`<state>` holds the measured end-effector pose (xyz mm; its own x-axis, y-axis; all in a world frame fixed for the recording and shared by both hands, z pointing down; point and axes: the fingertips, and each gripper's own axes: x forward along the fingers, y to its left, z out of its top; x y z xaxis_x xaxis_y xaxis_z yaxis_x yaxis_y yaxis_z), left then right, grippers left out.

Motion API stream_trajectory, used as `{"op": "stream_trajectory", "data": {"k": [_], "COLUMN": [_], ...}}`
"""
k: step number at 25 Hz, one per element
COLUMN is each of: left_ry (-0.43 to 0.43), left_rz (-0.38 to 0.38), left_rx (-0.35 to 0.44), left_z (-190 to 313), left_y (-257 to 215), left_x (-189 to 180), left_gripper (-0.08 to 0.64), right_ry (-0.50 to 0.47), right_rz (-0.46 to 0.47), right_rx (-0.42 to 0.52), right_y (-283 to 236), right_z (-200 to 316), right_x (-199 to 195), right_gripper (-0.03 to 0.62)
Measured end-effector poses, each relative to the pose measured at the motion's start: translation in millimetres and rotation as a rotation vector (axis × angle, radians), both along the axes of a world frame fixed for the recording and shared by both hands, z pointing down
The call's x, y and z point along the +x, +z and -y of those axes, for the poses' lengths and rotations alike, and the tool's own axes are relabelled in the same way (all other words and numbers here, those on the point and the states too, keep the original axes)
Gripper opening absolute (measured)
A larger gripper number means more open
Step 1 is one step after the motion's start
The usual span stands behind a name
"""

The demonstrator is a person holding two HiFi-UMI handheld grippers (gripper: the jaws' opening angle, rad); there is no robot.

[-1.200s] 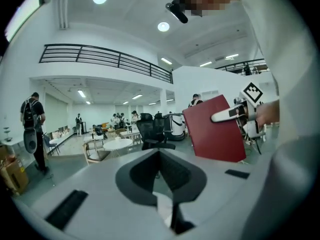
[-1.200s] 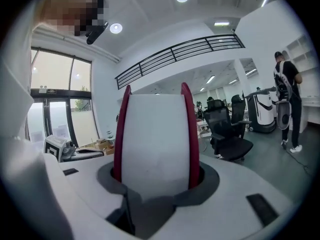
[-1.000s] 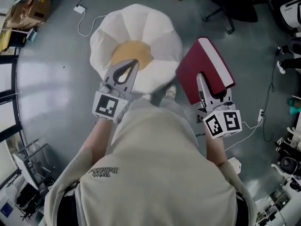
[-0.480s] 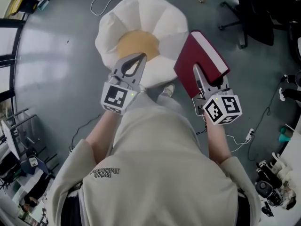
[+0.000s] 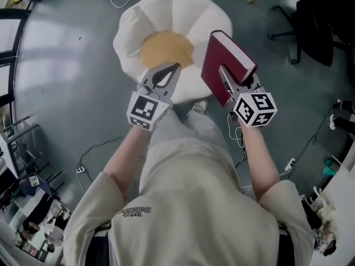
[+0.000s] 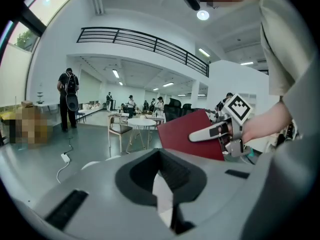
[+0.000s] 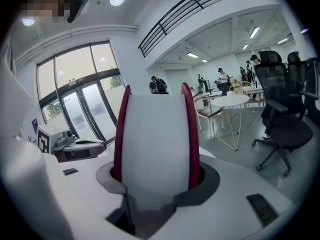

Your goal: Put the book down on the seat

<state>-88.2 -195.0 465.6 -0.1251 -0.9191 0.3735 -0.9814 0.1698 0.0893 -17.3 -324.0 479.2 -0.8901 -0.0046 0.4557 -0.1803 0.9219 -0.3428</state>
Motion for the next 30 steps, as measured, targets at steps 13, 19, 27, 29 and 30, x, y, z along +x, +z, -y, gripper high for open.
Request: {"op": "stream_trajectory", "data": {"k": [13, 19, 27, 29, 30], "left_ry": [-0.088, -0.106, -0.097, -0.091, -0.093], "left_rz": [-0.178, -0.222, -0.31, -0.317, -0.321], "left_rx": [-0.098, -0.149, -0.274, -0.291, -0.302], "left_z": [7.3, 2.6, -22.9, -24.2, -25.5], "left_y": [207.2, 309.0, 425.3, 450.3, 463.0], "left_x": [-32.6, -46.6, -47.4, -46.6, -47.1], "left_gripper": [0.009, 0.009, 0.009, 0.011, 0.009], "right_ry": [0.089, 0.122, 0.137, 0.156, 0.169], "right_rz": [-0.173, -0.221, -0.295, -0.318, -0.331], "right_rx": [-0.143, -0.189, -0.242, -0.25, -0.257], "right_y": [217.7, 315.5, 425.3, 452.5, 466.5], "right_z": [15.1, 9.8, -9.6, -10.6, -10.5], "right_x": [-46.1, -70.1, -87.3, -84.5, -83.6], "right_gripper": [0.224, 0.224, 0.224, 0.224, 0.224]}}
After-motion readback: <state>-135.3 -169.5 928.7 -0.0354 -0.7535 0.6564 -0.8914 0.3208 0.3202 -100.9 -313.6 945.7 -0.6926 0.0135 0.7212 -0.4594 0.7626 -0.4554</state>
